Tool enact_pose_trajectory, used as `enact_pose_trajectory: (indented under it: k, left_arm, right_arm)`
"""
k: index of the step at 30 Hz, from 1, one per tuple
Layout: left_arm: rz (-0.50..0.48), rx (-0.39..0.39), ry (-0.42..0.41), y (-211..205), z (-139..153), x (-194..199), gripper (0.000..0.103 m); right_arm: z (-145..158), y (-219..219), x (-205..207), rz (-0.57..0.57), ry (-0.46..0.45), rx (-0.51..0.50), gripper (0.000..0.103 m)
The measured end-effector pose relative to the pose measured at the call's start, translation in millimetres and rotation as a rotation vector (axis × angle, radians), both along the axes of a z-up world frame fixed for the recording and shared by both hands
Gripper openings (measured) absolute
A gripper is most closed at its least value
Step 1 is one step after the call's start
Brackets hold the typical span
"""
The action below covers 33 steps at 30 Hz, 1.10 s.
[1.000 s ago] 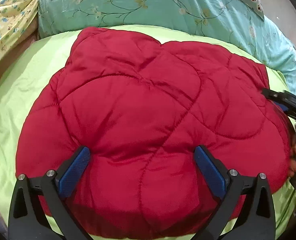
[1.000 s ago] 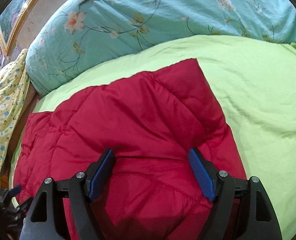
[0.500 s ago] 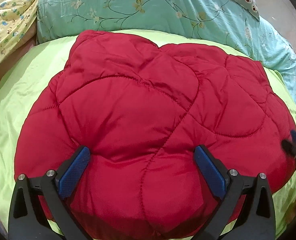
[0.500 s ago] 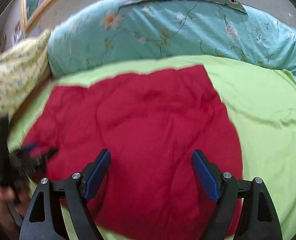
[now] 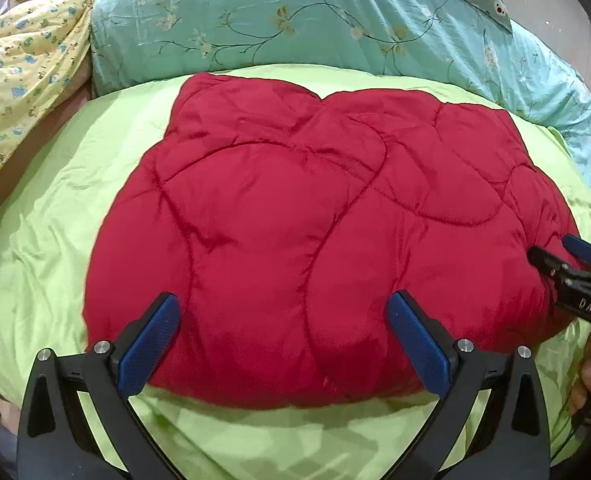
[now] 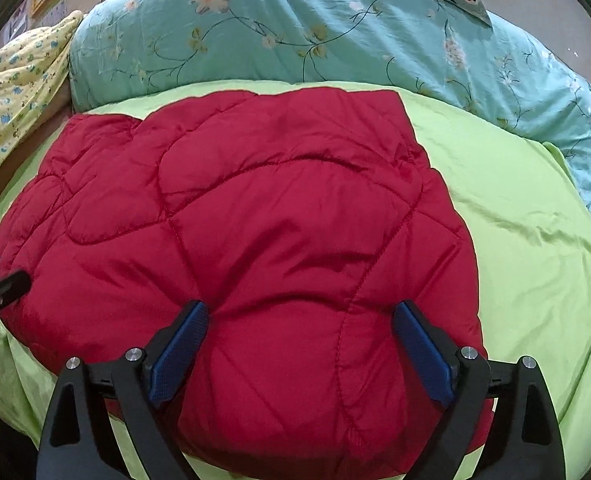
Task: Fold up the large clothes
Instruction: 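Smooth the folded jacket bundle with both open tools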
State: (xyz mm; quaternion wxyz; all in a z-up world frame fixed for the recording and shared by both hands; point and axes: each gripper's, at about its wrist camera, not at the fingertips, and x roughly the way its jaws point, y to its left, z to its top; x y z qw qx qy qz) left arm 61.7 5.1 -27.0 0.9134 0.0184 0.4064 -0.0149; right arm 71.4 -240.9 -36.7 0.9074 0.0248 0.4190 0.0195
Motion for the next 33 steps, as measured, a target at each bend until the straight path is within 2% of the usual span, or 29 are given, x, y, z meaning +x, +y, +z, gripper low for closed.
enact_pose_trajectory:
  k: [6, 10, 15, 19, 23, 33]
  left_arm:
    - [0.002, 0.037, -0.010, 3.5, 5.5, -7.9, 0.103]
    - [-0.003, 0.035, -0.009, 4.9, 7.8, -6.1, 0.103]
    - [-0.014, 0.030, 0.005, 7.4, 6.8, -1.6, 0.103]
    - [-0.017, 0.020, 0.013, 8.7, 4.6, 3.9, 0.103]
    - [-0.033, 0.008, 0.030, 9.4, 0.3, 15.7, 0.103]
    - [-0.092, -0.004, 0.051, 9.3, -5.8, 42.9, 0.103]
  right_arm:
    - [21.1, 4.5, -22.1, -0.030, -0.060, 0.033, 0.094]
    - [43.5, 24.3, -36.4, 0.029, -0.115, 0.033, 0.094]
    - [44.0, 49.0, -27.5, 0.122, -0.066, 0.031, 0.094]
    - [36.6, 59.1, -15.9, 0.140, -0.020, 0.025, 0.094]
    - [31.8, 61.5, -3.7, 0.142, 0.015, 0.006, 0.094]
    - [16.9, 46.0, 23.9, 0.093, 0.085, 0.042, 0.094]
